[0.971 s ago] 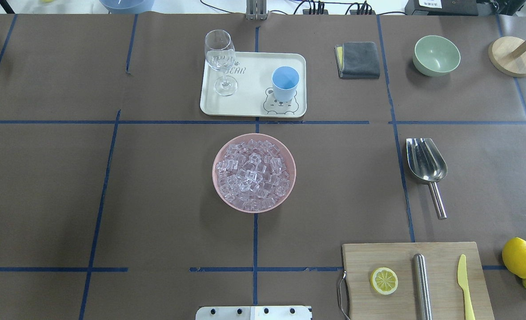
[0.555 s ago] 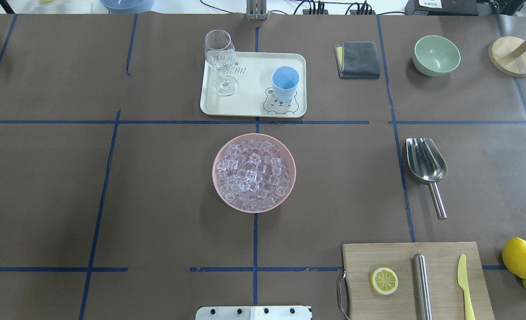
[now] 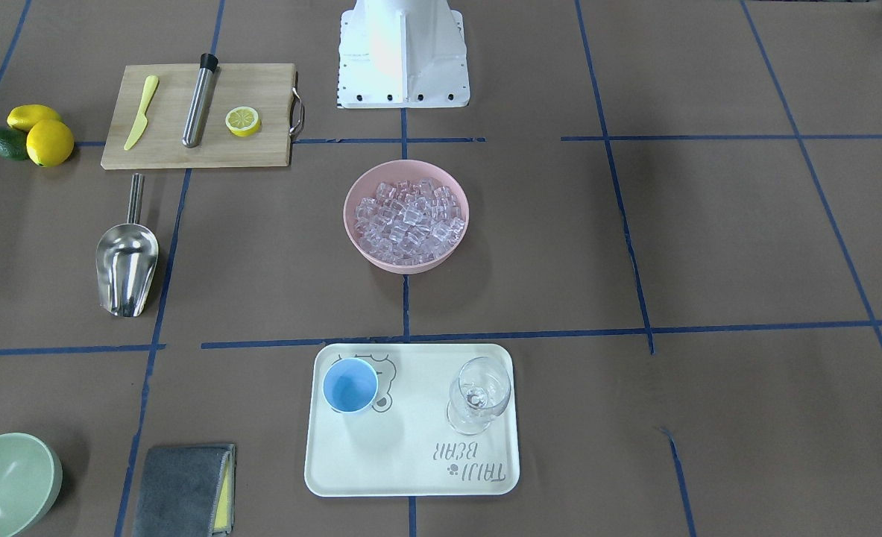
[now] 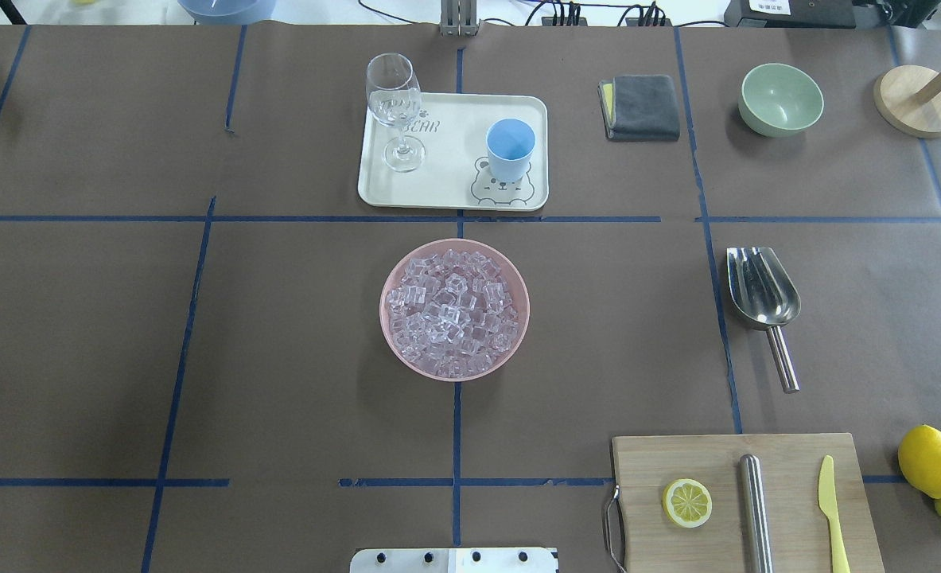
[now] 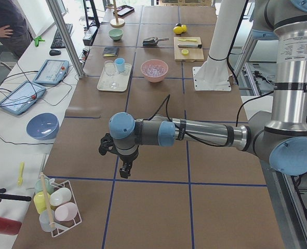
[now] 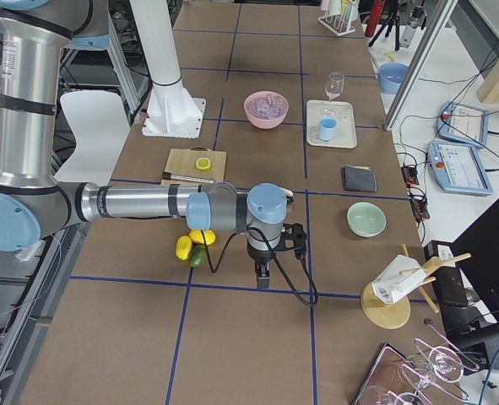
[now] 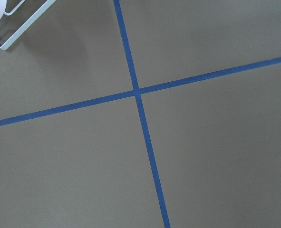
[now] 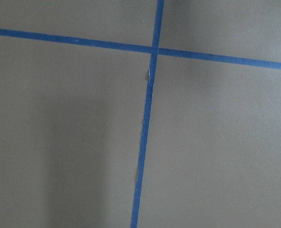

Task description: Put ice in cup with scoop

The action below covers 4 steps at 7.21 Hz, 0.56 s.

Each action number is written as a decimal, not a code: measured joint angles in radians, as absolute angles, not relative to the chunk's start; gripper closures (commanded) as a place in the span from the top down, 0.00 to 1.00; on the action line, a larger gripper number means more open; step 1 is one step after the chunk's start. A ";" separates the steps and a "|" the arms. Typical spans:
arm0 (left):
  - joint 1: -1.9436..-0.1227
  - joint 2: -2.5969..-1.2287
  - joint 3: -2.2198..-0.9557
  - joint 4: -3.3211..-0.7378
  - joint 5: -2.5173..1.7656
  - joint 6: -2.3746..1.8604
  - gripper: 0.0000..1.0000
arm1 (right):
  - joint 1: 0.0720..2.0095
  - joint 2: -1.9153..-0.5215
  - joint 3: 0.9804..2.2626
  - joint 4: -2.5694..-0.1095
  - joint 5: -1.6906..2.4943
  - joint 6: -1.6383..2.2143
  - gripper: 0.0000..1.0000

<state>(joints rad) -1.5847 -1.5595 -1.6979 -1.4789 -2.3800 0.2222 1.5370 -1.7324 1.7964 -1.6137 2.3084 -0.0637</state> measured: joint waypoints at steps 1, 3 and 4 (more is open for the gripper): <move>-1.585 -1.560 -1.699 -1.479 -2.378 0.221 1.00 | 1.537 -1.733 1.803 -1.614 2.311 -0.061 1.00; -1.585 -1.562 -1.709 -1.480 -2.378 0.215 1.00 | 1.537 -1.733 1.839 -1.614 2.311 -0.055 1.00; -1.585 -1.569 -1.711 -1.484 -2.381 0.213 1.00 | 1.537 -1.733 1.858 -1.614 2.311 -0.054 1.00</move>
